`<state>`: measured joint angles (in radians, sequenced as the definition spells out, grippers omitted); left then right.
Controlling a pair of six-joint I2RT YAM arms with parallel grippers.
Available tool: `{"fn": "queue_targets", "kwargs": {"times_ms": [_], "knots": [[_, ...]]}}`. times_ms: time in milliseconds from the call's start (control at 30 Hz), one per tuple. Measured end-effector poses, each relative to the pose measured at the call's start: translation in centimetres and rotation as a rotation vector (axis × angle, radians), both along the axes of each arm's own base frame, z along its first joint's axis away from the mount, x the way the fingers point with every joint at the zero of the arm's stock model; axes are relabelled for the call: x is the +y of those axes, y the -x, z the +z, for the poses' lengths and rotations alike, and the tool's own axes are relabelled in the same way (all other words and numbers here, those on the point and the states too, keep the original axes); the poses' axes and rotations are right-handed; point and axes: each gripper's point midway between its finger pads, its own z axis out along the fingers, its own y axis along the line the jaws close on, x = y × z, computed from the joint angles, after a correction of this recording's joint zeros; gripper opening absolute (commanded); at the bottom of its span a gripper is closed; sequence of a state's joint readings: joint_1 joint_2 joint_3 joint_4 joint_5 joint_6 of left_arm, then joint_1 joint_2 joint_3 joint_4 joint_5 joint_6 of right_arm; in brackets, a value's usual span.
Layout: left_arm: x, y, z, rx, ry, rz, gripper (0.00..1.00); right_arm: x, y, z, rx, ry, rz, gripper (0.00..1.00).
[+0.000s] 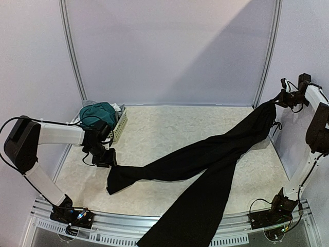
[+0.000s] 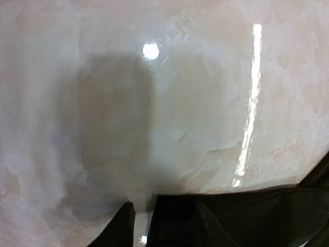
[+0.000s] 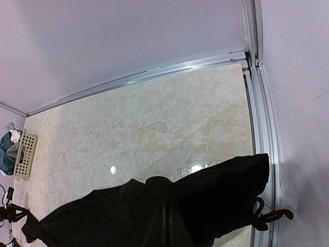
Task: Fold and stack the mixed laundry pile
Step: Pick up the crumpled trousers from the center of the board.
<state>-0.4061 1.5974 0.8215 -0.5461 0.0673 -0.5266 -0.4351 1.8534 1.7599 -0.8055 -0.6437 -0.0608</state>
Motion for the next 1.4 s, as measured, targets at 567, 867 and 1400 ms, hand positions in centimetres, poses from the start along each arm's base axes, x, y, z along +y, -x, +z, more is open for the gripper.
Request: {"fn": "queue_targets", "kwargs": {"times_ms": [567,867,1400], "knots": [[-0.5,-0.9,0.9,-0.018,-0.002,-0.078,0.0,0.3,0.0,0.1,-0.003,-0.022,0.006,0.0],[1.4,-8.4,23.1,-0.627,-0.123,-0.103,0.0,0.4,-1.3,7.5,-0.132,0.035,0.014,0.0],[4.2,-2.3,33.3,-0.901,-0.132,-0.179,0.0,0.5,-1.3,16.4,-0.309,0.048,-0.035,0.0]]}}
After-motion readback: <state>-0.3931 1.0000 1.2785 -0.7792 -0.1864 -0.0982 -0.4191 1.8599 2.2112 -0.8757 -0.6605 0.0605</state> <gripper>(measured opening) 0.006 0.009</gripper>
